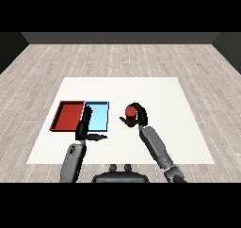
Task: Pick the red can and put it in the red box
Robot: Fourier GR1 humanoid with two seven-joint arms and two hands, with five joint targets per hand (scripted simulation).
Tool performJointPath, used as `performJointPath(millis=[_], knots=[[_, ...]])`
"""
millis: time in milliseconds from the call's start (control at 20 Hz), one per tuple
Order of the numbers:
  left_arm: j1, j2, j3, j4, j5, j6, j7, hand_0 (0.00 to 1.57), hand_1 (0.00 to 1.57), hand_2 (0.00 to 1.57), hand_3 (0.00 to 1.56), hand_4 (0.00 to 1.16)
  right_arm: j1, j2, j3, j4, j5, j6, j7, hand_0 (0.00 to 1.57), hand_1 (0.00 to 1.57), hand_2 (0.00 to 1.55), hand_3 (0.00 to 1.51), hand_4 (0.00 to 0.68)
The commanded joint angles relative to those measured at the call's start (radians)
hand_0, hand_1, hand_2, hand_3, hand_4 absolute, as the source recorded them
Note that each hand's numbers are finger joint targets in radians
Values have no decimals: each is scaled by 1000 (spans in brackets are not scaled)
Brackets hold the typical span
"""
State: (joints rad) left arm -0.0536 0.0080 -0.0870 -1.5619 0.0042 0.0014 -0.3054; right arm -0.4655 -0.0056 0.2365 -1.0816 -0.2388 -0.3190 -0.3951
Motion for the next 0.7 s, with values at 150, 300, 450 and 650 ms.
performJointPath(millis=[150, 300, 450, 650], knots=[[-85, -8, -174, 38, 45, 106, 70, 0, 0, 0, 0, 0, 35, 4, -11, -88, 20, 25, 22, 1429, 1429, 1443, 1421, 649], [-97, -8, -189, 47, 53, 127, 69, 0, 0, 0, 0, 0, 25, -19, -47, -123, 37, 56, 76, 1429, 1429, 1443, 1421, 649], [-91, -8, -233, 60, 57, 152, 54, 0, 0, 0, 0, 0, 41, 5, -14, -174, 42, 29, 83, 1435, 1435, 1446, 1426, 658], [-188, -8, -249, 65, 98, 179, 124, 0, 0, 0, 0, 0, -7, 6, -64, -97, 47, 88, 34, 1405, 1405, 1422, 1410, 640]])
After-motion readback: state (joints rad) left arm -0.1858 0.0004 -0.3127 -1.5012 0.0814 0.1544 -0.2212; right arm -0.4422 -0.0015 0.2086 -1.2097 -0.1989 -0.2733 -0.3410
